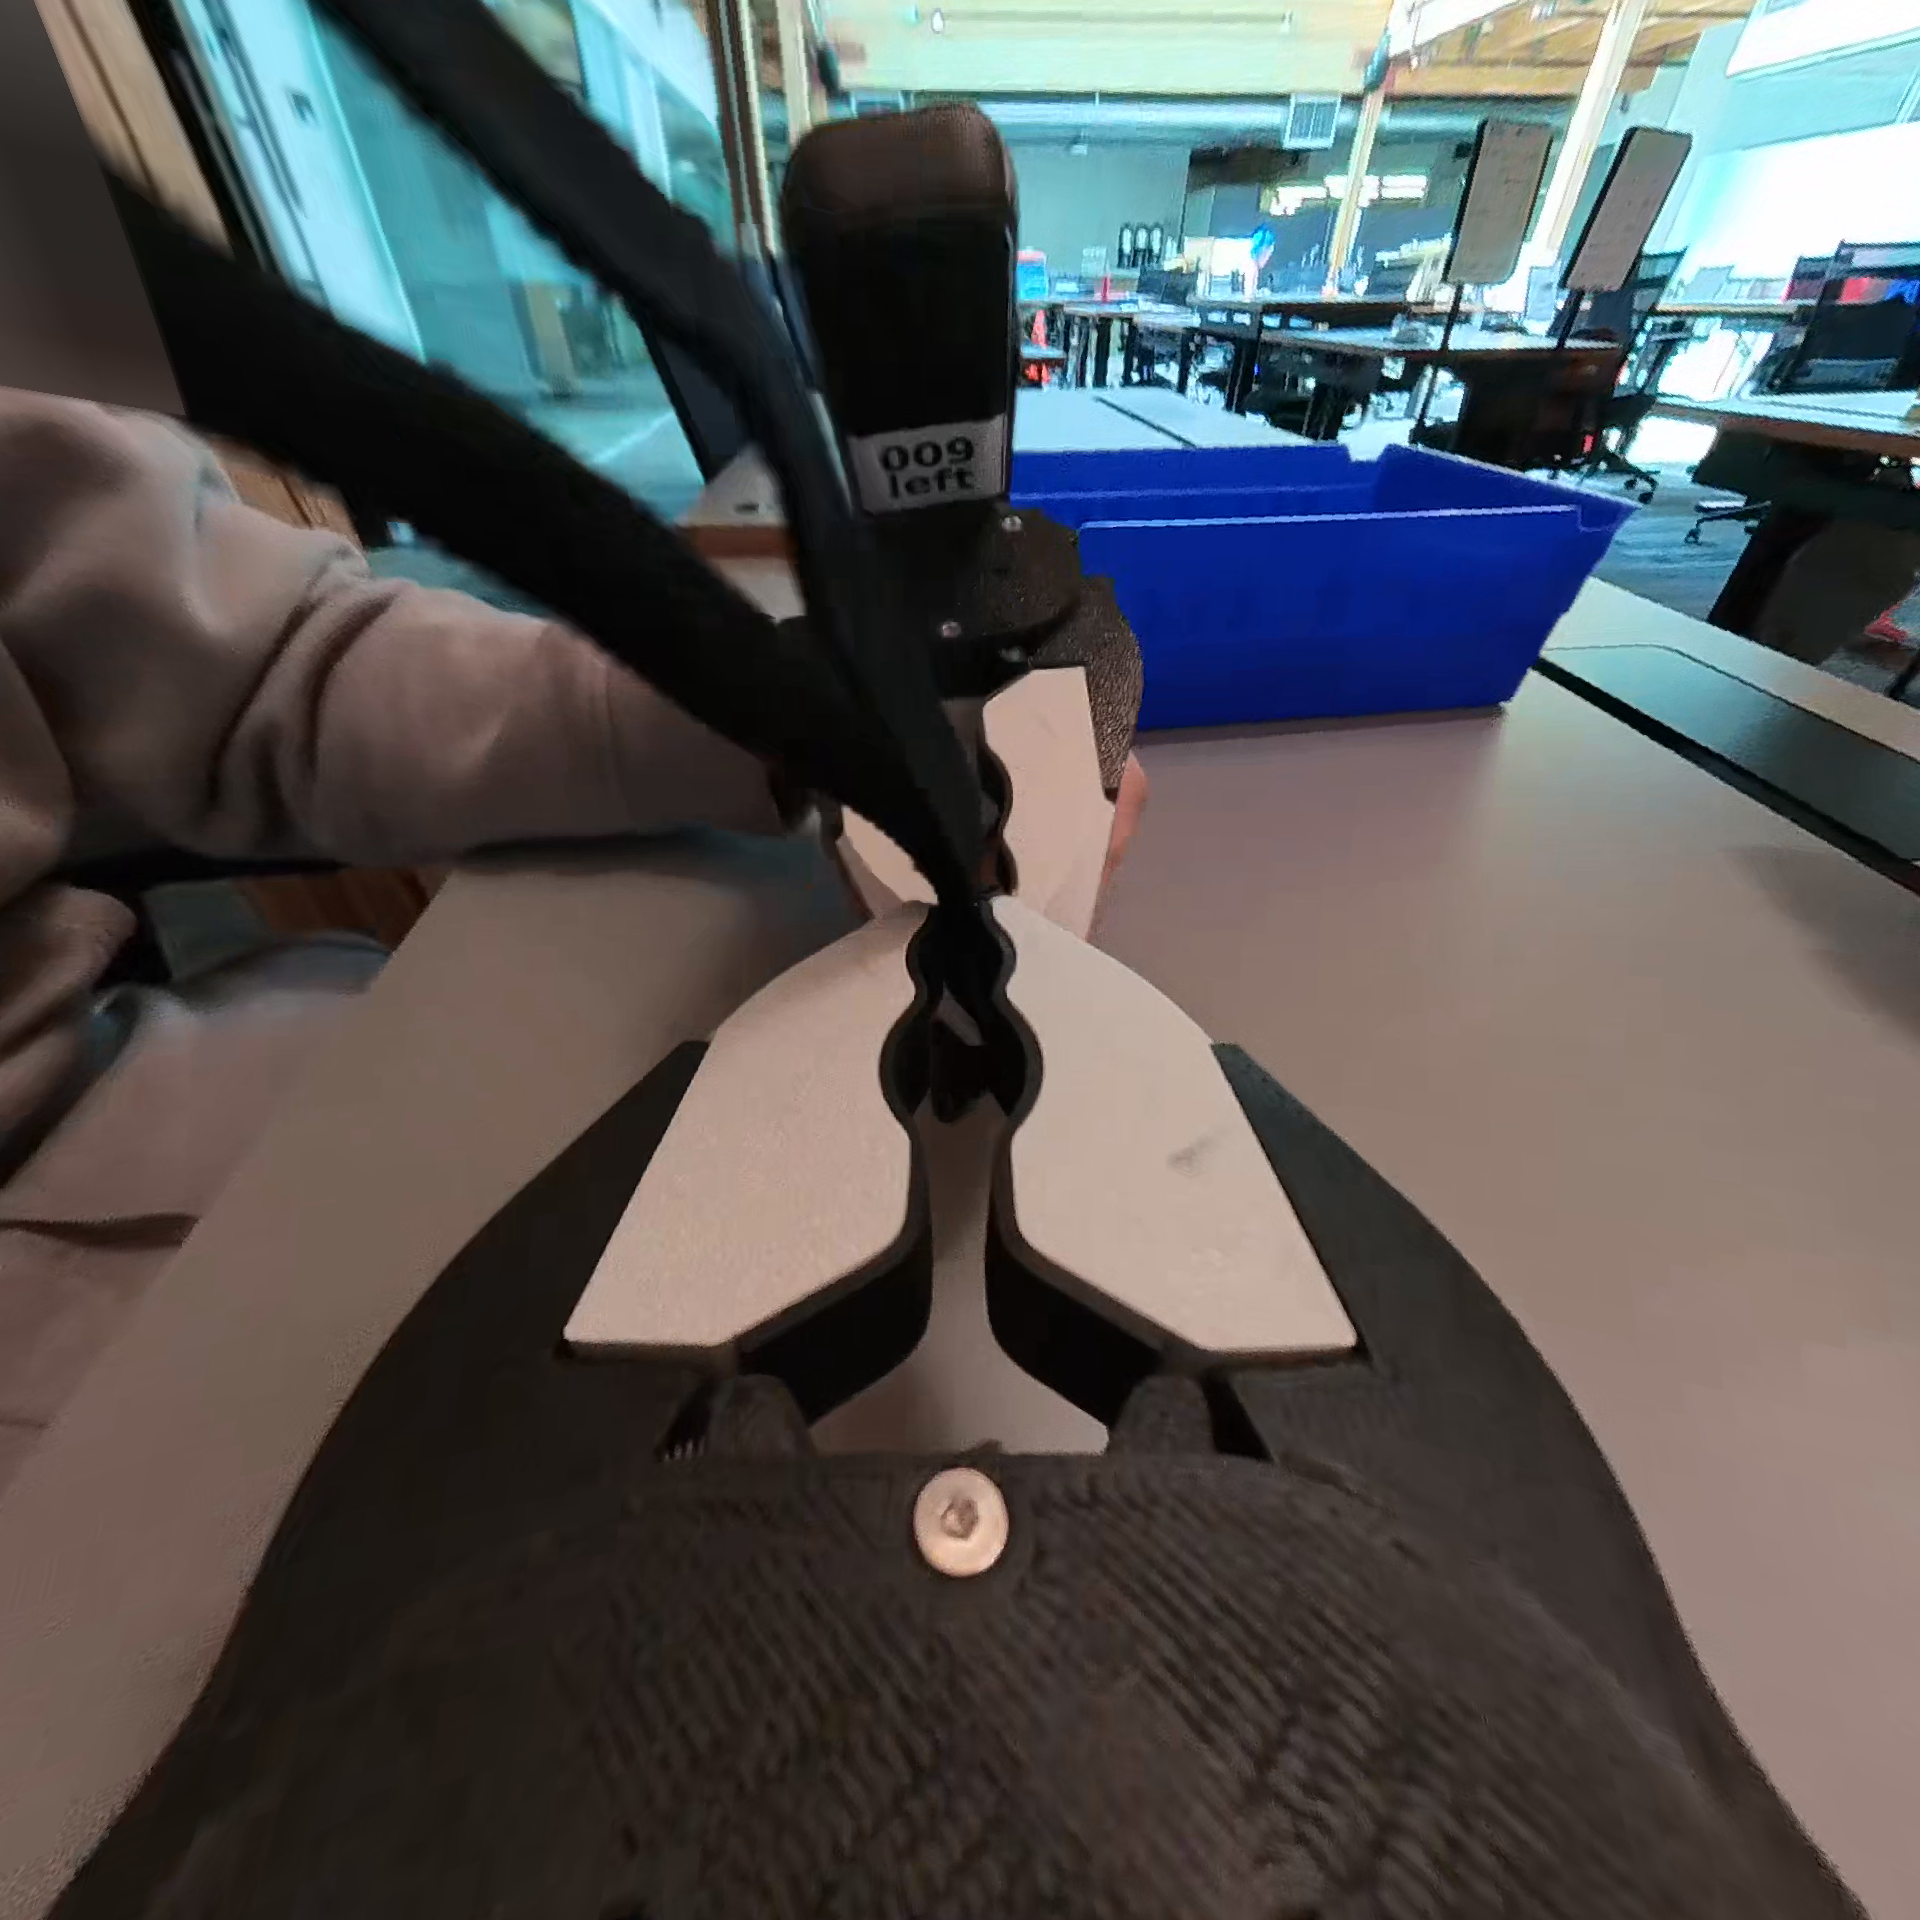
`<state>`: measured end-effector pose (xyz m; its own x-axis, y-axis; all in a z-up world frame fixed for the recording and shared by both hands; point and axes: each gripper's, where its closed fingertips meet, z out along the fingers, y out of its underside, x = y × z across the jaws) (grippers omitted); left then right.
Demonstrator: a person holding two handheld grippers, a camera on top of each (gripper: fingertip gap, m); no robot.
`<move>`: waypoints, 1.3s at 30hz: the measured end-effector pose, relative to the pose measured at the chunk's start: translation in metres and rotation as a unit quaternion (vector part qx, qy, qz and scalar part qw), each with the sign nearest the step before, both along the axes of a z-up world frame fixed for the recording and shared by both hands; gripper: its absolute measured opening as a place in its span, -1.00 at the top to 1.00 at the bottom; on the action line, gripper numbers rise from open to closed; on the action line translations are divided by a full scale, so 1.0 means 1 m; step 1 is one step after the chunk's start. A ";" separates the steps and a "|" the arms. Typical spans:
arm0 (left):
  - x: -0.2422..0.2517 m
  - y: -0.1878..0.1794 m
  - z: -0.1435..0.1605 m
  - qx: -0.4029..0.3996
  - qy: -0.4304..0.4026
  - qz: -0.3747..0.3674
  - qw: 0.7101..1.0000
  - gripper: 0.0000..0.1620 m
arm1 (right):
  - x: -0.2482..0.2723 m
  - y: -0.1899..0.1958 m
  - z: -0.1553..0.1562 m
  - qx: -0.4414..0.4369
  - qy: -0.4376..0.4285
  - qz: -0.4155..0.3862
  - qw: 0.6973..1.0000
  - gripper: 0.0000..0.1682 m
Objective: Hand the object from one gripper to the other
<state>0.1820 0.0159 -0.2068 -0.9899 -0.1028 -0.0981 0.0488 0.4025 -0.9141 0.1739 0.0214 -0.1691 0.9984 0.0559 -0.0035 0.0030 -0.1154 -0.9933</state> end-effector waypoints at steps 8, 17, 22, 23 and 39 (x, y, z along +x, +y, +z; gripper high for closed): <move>0.058 0.008 0.013 -0.028 -0.066 0.214 0.974 0.96 | 0.057 -0.008 0.001 0.035 0.057 -0.189 0.980 0.41; 0.065 0.005 0.026 -0.008 -0.164 0.301 0.940 0.96 | 0.056 -0.004 0.016 0.077 -0.001 -0.215 0.974 0.39; 0.069 0.007 0.026 -0.032 -0.137 0.339 0.930 0.96 | 0.053 -0.004 0.025 0.092 -0.056 -0.233 0.967 0.64; 0.070 0.008 0.028 -0.041 -0.135 0.348 0.927 0.96 | 0.054 -0.005 0.027 0.097 -0.059 -0.241 0.964 0.65; 0.071 0.012 0.041 -0.082 -0.148 0.408 0.897 0.96 | 0.060 -0.006 0.044 0.184 0.018 -0.293 0.938 0.54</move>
<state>0.2532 0.0280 -0.1657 -0.5120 -0.8182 -0.2617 0.0506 0.2754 -0.9600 0.2341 0.0158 -0.1247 0.8578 -0.4983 -0.1262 0.0119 0.2648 -0.9642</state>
